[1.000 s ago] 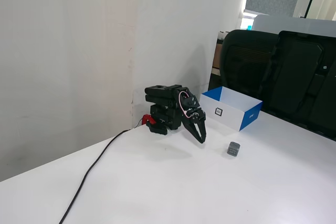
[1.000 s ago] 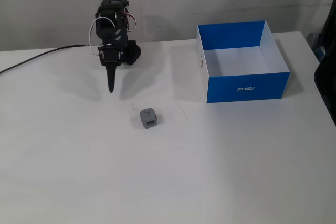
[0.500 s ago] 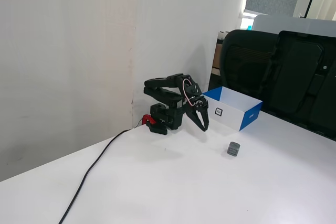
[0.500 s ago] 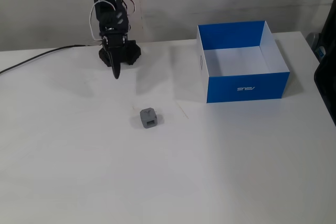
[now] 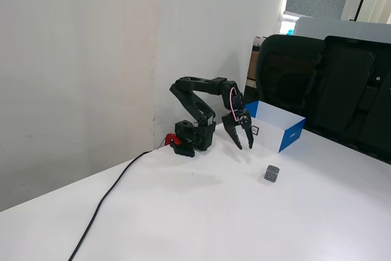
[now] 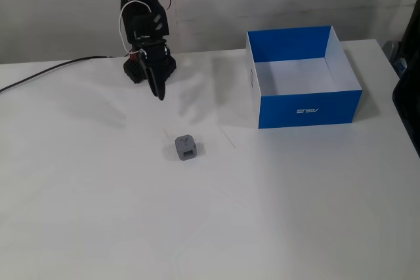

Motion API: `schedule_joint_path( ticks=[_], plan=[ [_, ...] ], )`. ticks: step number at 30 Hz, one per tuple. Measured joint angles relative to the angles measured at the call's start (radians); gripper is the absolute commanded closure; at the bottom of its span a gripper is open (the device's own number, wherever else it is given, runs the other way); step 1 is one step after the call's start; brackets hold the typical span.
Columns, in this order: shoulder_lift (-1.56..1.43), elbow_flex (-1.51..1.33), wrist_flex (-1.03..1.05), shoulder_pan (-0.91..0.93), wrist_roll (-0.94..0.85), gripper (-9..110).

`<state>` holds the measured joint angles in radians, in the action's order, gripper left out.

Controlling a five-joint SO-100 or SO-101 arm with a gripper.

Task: Grasp the gray block and put it in the box.

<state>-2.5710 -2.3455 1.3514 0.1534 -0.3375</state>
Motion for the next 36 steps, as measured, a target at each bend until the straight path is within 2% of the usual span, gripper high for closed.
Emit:
schedule_joint_path(
  ticks=[11, 32, 36],
  plan=[
    [0.371, 0.175, 0.0, 0.044, 0.0, 75],
    [0.758, 0.446, 0.035, 0.069, 0.005, 73],
    [0.801, 0.483, 0.035, 0.069, 0.005, 70]
  ],
)
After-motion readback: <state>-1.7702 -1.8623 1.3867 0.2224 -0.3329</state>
